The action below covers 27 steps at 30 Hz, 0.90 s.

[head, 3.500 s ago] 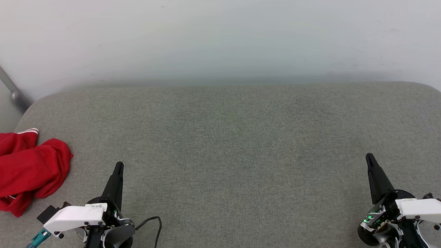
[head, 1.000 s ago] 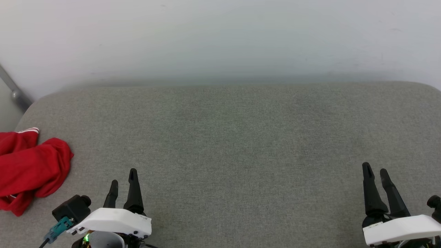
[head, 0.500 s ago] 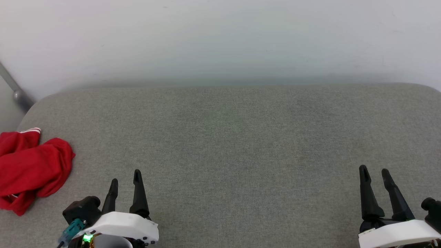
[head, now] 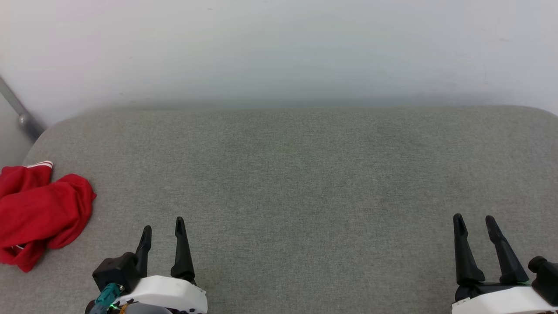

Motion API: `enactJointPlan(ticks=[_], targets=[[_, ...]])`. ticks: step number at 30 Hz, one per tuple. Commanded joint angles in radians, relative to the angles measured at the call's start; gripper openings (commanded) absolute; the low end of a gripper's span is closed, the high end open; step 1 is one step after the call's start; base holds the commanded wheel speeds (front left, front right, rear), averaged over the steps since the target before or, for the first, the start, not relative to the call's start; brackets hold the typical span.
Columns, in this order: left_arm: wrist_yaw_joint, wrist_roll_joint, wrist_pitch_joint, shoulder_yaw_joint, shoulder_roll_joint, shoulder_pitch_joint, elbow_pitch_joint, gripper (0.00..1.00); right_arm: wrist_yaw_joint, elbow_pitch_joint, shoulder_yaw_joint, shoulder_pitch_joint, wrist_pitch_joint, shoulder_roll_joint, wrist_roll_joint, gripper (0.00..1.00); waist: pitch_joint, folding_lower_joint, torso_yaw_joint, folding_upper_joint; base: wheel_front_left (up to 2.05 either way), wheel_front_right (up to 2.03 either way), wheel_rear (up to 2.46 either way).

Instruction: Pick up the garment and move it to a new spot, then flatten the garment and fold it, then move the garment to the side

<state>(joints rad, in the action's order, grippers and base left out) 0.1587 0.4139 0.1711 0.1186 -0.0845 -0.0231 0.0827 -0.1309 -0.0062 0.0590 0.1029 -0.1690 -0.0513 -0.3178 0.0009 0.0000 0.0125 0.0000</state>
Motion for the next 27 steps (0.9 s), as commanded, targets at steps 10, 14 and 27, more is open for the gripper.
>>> enactJointPlan(ticks=[10,14,27], targets=[[-0.017,-0.104,0.030,0.002,0.010,-0.015,-0.021,1.00,0.000,-0.030,0.009,0.016,-0.031,0.001,0.095,1.00,0.003,0.0000,0.006,0.0000,0.00,0.00,0.00],[-0.023,-0.138,0.038,0.001,0.015,-0.024,-0.019,1.00,0.000,-0.031,0.010,0.020,-0.040,0.001,0.116,1.00,0.003,0.0000,0.006,0.0000,0.00,0.00,0.00],[-0.033,-0.240,0.065,-0.007,0.027,-0.037,-0.019,1.00,0.000,-0.040,0.013,0.037,-0.066,0.002,0.193,1.00,0.007,0.0000,0.006,0.0000,0.00,0.00,0.00]])
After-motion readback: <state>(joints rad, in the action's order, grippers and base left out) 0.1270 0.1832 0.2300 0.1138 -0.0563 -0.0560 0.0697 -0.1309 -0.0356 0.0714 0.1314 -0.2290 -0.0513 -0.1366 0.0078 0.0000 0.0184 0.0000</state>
